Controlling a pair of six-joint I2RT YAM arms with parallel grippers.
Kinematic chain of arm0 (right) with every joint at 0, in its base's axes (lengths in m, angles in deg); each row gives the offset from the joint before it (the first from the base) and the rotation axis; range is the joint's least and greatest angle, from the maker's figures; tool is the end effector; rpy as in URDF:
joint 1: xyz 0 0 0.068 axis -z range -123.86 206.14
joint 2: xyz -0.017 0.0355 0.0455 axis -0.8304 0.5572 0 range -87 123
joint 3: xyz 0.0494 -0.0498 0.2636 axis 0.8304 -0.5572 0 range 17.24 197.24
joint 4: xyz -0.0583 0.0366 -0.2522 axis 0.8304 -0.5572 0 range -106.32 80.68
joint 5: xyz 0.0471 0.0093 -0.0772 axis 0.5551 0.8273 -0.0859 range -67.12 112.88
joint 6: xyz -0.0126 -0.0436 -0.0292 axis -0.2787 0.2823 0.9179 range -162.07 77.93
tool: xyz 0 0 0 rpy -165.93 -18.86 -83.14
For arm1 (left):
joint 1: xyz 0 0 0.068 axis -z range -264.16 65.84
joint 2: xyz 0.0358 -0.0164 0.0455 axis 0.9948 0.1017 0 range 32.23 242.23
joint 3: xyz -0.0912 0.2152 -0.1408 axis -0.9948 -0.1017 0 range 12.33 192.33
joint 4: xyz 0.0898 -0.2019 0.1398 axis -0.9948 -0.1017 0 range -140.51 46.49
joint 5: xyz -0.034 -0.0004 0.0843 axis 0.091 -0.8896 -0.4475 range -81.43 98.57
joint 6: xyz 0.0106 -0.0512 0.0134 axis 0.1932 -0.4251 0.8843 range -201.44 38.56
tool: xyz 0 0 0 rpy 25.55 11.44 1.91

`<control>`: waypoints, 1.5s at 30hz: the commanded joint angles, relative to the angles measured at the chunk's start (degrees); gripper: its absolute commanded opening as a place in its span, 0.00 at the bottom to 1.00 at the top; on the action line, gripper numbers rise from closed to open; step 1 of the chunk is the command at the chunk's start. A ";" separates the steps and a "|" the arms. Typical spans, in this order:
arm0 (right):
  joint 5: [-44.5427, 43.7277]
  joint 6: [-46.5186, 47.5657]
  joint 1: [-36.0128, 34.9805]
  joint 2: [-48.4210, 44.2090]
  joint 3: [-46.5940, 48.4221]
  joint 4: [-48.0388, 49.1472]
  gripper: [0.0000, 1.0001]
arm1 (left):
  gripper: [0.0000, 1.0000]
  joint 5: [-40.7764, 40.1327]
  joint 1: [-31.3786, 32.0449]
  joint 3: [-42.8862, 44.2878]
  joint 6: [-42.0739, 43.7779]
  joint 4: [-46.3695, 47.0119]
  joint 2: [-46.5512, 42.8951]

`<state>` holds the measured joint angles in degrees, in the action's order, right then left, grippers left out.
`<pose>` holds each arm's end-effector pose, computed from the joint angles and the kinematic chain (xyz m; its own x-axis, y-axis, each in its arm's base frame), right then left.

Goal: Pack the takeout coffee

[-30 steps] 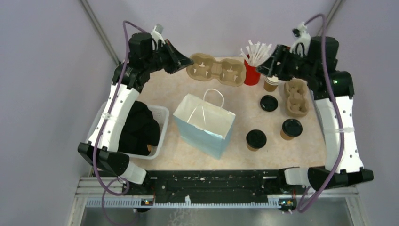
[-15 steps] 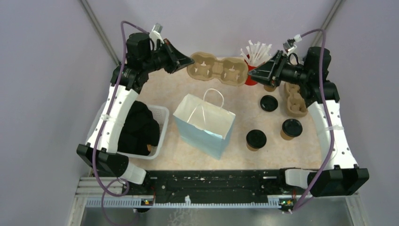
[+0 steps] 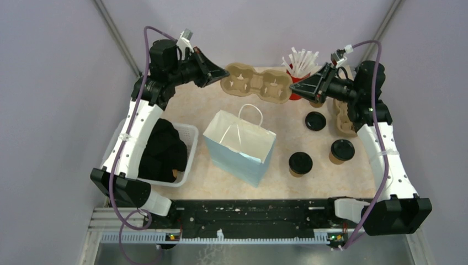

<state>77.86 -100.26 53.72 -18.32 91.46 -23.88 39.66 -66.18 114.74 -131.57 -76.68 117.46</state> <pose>0.2538 0.0399 0.4279 -0.7899 0.4547 -0.4114 -0.3054 0.2899 0.9070 0.2939 -0.1147 0.4774 -0.7333 -0.4529 -0.5071 0.2712 0.4892 -0.8290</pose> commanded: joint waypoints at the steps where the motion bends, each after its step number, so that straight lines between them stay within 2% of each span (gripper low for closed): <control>1: -0.02 -1.04 -1.13 -0.28 0.41 3.76 0.27 | 0.00 2.21 -0.34 -1.07 -1.37 3.80 -1.82; 4: -0.68 -1.05 -2.14 -0.05 0.75 3.58 0.19 | 0.00 2.48 -0.31 -0.77 -1.58 3.88 -1.67; 8: -1.26 -0.96 -3.22 -0.20 0.30 3.05 0.16 | 0.00 2.71 -0.31 -0.63 -1.73 3.91 -1.64; 9: -1.41 -0.96 -3.44 -0.48 0.31 2.81 0.13 | 0.00 2.74 -0.31 -0.64 -1.77 3.87 -1.71; 11: -1.90 -1.07 -3.61 -0.92 0.57 1.59 0.01 | 0.00 2.79 -0.36 -0.63 -1.70 3.51 -1.69; 12: -2.34 -1.22 -3.64 -1.32 1.02 -0.04 0.00 | 0.00 2.95 -0.39 -0.52 -1.42 2.66 -1.61; 13: -3.28 -1.37 -3.65 -1.81 2.00 -2.67 0.00 | 0.08 2.89 -0.59 0.17 0.01 0.86 -1.35; 15: -6.92 -2.23 -3.65 -3.23 4.75 -10.05 0.00 | 0.44 -0.07 -0.90 2.61 4.33 -5.77 -1.20; 17: -9.76 -4.60 -3.65 -5.26 6.54 -16.76 0.00 | 0.65 -3.25 -1.09 4.31 9.76 -12.92 -1.91; 18: -10.67 -6.38 -3.77 -6.32 6.97 -19.35 0.00 | 0.71 -5.62 -1.17 4.40 12.38 -16.11 -2.44; 21: -12.93 -8.77 -5.14 -8.29 9.80 -28.72 0.00 | 0.78 -12.42 -1.24 2.94 17.90 -23.81 -4.42; 24: -16.40 -8.40 -6.94 -8.48 15.63 -37.85 0.00 | 0.79 -14.04 -1.19 -1.53 20.67 -25.76 -7.10; 29: -18.79 -6.13 -7.21 -8.07 24.58 -47.66 0.00 | 0.77 -10.15 -1.12 -9.22 22.53 -23.93 -9.20; 32: -17.80 -7.02 -8.24 -8.36 24.81 -49.55 0.00 | 0.74 -8.30 -1.10 -11.52 23.78 -23.38 -8.97; 37: -19.31 -5.27 -10.11 -7.50 26.40 -55.69 0.00 | 0.63 -6.72 -1.01 -12.47 25.19 -22.92 -7.62; 43: -22.90 2.52 -12.73 -5.50 30.65 -67.77 0.00 | 0.62 -7.10 -0.75 -15.03 25.27 -21.90 -8.40; 45: -23.61 3.67 -12.86 -5.58 31.51 -70.62 0.00 | 0.56 -6.22 -0.67 -16.93 24.20 -20.90 -8.87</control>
<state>56.13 -99.63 41.64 -23.43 118.97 -84.43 31.79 -67.17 100.40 -107.35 -100.31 109.96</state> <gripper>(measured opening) 0.010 0.606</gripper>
